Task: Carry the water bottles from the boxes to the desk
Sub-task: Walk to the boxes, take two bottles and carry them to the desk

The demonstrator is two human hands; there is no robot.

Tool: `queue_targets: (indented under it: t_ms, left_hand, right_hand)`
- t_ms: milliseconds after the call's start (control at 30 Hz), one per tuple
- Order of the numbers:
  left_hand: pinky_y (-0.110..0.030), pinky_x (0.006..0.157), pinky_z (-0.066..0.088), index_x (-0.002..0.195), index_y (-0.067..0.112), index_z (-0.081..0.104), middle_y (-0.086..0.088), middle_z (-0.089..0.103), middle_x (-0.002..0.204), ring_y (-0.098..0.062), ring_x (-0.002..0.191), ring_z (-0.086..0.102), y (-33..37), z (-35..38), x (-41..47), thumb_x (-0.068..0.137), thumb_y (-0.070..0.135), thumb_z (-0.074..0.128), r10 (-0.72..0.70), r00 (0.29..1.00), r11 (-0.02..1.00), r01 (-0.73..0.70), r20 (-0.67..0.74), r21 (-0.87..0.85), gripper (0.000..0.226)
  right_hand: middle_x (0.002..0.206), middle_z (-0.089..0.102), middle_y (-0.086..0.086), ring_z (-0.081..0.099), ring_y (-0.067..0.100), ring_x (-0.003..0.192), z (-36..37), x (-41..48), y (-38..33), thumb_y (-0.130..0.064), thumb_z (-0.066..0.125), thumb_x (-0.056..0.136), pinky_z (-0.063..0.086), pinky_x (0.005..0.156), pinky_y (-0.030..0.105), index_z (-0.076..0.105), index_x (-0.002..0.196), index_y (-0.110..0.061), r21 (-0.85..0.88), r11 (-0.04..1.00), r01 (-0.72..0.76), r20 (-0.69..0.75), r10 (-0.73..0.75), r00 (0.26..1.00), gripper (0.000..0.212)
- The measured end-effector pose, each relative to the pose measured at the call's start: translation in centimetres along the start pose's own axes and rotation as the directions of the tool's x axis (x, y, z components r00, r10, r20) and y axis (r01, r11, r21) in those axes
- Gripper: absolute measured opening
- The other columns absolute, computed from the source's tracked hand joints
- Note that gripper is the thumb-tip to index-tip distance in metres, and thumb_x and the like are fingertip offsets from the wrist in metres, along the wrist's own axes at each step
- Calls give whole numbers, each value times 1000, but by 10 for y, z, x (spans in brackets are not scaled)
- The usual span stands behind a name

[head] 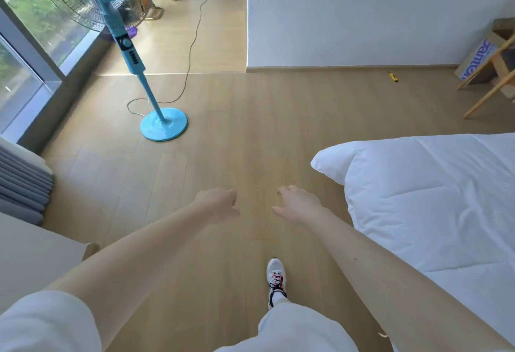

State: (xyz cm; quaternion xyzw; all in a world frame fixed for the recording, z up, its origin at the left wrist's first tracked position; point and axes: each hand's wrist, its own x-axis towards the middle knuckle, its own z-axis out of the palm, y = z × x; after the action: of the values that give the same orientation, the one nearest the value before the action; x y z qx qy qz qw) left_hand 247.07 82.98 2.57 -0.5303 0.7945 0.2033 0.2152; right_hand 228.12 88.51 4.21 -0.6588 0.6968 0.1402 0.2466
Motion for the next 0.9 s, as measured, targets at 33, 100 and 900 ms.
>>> queue_targets:
  t_ms: [33,100,900]
  left_hand:
    - [-37,89,47,114,16,53,-8,58,117,-28,104,56,0,-9,10,93,44,53,-17,1000,1000,17,1,9,36]
    - [-35,87,45,116,16,53,-8,58,118,-28,107,55,4,-31,29,95,45,50,-41,999,998,42,-13,40,36]
    - [-32,79,39,122,18,50,-5,56,124,-26,112,53,78,-160,229,95,43,47,7,1000,995,-6,-10,98,36]
  right_hand:
    - [148,36,8,39,26,133,-9,13,6,-43,41,101,38,101,37,31,147,-15,2,1000,9,-3,-9,1000,55]
    - [147,36,9,39,27,133,-28,37,17,-43,41,101,38,101,37,30,148,-15,8,1000,29,-12,-29,1000,56]
    - [143,40,6,42,25,129,-139,198,143,-43,39,101,41,96,36,30,147,-16,99,995,-9,-7,9,1000,55]
